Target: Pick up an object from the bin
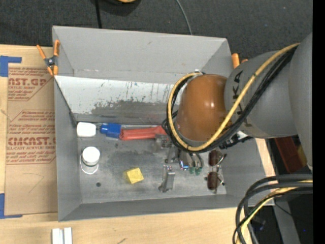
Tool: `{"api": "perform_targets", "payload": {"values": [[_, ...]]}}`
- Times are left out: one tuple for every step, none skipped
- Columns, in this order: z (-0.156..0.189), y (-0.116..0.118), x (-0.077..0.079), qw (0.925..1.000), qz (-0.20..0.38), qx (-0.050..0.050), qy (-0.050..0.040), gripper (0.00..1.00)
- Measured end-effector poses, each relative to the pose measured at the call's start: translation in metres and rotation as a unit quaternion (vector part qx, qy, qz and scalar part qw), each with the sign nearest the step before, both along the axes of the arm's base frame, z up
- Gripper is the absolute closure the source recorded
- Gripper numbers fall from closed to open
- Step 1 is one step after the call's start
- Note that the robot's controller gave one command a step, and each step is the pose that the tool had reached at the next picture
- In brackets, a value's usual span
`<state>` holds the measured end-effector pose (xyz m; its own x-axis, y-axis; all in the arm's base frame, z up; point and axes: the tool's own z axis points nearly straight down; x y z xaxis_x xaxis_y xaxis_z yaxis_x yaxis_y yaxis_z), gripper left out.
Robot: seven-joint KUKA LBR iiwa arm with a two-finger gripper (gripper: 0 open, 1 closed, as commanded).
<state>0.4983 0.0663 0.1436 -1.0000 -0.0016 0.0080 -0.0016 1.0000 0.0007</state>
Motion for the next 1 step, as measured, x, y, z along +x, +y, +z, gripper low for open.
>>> {"api": "perform_targets", "payload": {"values": [[0.0042, -0.0002, 0.0019, 1.0000, -0.001, 0.000, -0.0039, 0.00]]}}
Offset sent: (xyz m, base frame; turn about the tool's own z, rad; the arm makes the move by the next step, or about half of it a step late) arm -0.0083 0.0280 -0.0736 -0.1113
